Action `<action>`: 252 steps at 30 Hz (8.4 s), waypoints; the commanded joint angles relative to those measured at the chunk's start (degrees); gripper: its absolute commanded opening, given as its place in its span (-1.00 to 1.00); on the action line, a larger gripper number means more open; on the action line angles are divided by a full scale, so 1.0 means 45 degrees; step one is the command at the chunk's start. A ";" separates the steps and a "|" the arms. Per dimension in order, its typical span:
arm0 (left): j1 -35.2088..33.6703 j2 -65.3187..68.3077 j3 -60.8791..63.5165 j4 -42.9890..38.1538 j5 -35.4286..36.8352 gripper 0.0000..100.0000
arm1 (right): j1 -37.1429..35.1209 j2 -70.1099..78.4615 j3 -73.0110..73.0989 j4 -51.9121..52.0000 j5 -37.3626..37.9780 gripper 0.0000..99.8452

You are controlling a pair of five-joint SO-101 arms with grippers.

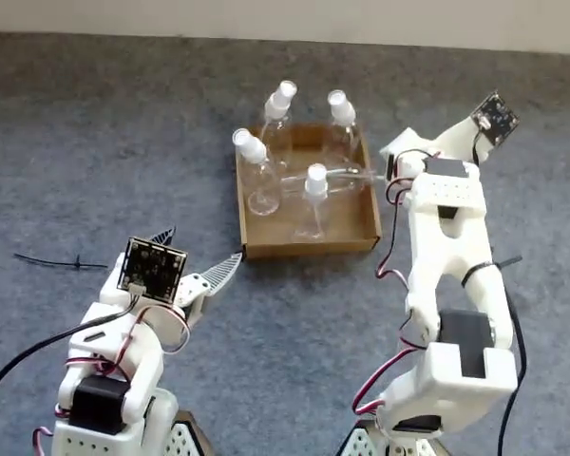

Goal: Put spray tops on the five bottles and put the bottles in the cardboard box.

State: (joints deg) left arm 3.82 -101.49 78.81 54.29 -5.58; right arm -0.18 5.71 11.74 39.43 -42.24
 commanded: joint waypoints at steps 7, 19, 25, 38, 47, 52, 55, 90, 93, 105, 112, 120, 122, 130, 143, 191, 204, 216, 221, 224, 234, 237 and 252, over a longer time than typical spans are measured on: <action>-0.0088 -0.0107 0.0205 -0.0801 -0.0547 -0.37 | 0.0127 0.0713 -0.0166 -0.0342 -0.0098 -0.56; -0.0088 -0.0107 0.0205 -0.0762 -0.0547 -0.37 | 0.0166 0.1123 -0.0186 -0.1299 0.0000 -0.86; -0.0088 -0.0107 0.0205 -0.0762 -0.0547 -0.37 | 0.0107 0.1084 -0.0205 -0.1299 0.0000 -0.86; -0.0088 -0.0107 0.0205 -0.0762 -0.0547 -0.37 | -0.0225 0.0674 -0.0147 -0.1260 -0.0098 -0.86; -0.0088 -0.0107 0.0205 -0.0762 -0.0547 -0.37 | -0.1162 -0.1026 0.0869 -0.1280 -0.0098 -0.86; -0.0127 -0.0107 0.0205 -0.0742 -0.0547 -0.37 | -0.1319 -0.1026 0.0967 -0.1319 -0.0098 -0.86; -0.0127 -0.0107 0.0205 -0.0742 -0.0547 -0.37 | -0.1319 -0.1123 0.0967 -0.1299 -0.0098 -0.86; -0.0147 -0.0107 0.0205 -0.0762 -0.0547 -0.37 | -0.2510 -0.2901 0.0869 -0.0088 0.0020 -0.86; -0.0147 -0.0107 0.0205 -0.0781 -0.0567 -0.37 | -0.2510 -0.2921 0.0830 -0.0088 0.0195 -0.86; -0.0147 -0.0107 0.0205 -0.0781 -0.0567 -0.37 | -0.2549 -0.2921 -0.0791 0.0713 0.1309 -0.86; -0.0166 -0.0107 0.0205 -0.0781 -0.0567 -0.37 | -0.2589 -0.2921 -0.1788 0.1495 0.2090 -0.86; -0.0166 -0.0107 0.0205 -0.0781 -0.0567 -0.37 | -0.3800 -0.2901 -0.1827 0.1553 0.3067 -0.86; -0.0166 -0.0107 0.0205 -0.0781 -0.0567 -0.37 | -0.4171 -0.2901 -0.1827 0.1553 0.3516 -0.86; -0.0166 -0.0107 0.0205 -0.0742 -0.0567 -0.37 | -0.4386 -0.2901 -0.1866 0.1514 0.3751 -0.86; -0.0166 -0.0107 0.0225 -0.0742 -0.0567 -0.37 | -0.5519 -0.2882 -0.2198 0.1495 0.8850 -0.86; -0.0147 -0.0107 0.0459 -0.0821 -0.0586 -0.37 | -0.4952 -0.2901 -0.2159 0.2471 1.1819 -0.69; -0.0147 -0.0107 0.0459 -0.0821 -0.0586 -0.37 | -0.4894 -0.2960 -0.2432 0.2784 1.1800 -0.47; -0.0400 -0.0127 0.0361 -0.0821 -0.0547 -0.37 | -0.4855 -0.5187 -0.6027 0.7668 1.1800 -0.49; -0.2081 -0.0127 -0.0225 -0.0742 -0.0547 -0.36 | -0.4132 -0.6730 -0.5031 0.8664 1.1800 -0.81; -0.3136 -0.0127 -0.0107 -0.0742 -0.0547 -0.36 | -0.3722 -0.7902 -0.3311 0.8488 1.1800 -0.99; -0.5304 -0.0127 0.0088 0.0176 -0.0508 -0.36 | -0.3722 -1.2923 0.6222 0.5421 1.1800 -0.98; -0.5324 -0.0127 0.0674 0.0332 -0.0508 -0.36 | -0.3702 -1.4779 0.9094 0.4523 1.1800 -0.98; -0.6144 0.0010 0.4093 -0.0723 -0.0547 -0.38 | -0.3526 -2.4664 1.8628 0.4269 1.1897 -0.98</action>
State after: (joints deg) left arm -21.32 -101.32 96.04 52.18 -7.60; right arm -17.49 -94.33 87.96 59.47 10.59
